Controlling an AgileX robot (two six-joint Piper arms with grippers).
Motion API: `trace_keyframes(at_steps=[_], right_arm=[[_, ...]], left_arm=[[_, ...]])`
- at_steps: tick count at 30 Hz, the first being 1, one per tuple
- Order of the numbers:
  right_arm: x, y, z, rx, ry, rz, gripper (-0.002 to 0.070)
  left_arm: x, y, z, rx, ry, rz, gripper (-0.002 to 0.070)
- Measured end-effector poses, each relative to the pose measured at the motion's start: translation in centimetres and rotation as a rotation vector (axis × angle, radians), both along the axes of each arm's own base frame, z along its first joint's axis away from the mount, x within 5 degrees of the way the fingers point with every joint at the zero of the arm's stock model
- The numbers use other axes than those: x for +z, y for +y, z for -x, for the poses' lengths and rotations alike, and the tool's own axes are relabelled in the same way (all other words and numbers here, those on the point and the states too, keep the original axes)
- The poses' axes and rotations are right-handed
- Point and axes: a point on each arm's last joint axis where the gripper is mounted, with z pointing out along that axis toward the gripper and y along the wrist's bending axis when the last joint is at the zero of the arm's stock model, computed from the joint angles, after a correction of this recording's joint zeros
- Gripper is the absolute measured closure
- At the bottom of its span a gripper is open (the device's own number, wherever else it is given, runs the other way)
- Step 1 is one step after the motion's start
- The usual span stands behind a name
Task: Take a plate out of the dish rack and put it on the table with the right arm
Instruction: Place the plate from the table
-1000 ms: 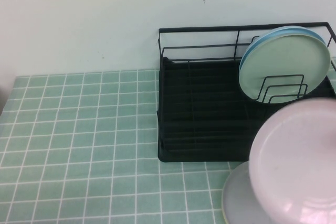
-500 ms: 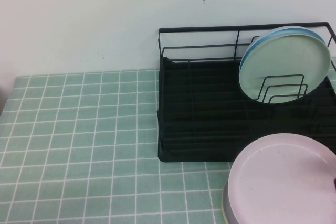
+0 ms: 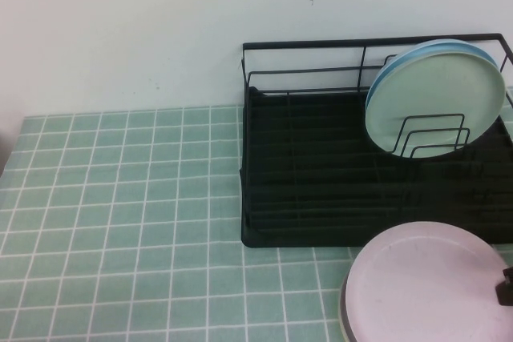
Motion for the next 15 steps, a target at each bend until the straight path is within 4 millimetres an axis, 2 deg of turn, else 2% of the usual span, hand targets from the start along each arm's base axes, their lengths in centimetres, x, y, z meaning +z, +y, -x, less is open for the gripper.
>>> trace_keyframes(at_steps=[7, 15], right_arm=[[-0.09, 0.28, -0.36, 0.002, -0.024, -0.035, 0.0623], [-0.02, 0.38, -0.44, -0.001, -0.033, -0.05, 0.0461]], left_arm=[[0.0, 0.0, 0.0, 0.0, 0.0, 0.0, 0.0678], [0.0, 0.0, 0.0, 0.0, 0.0, 0.0, 0.0678]])
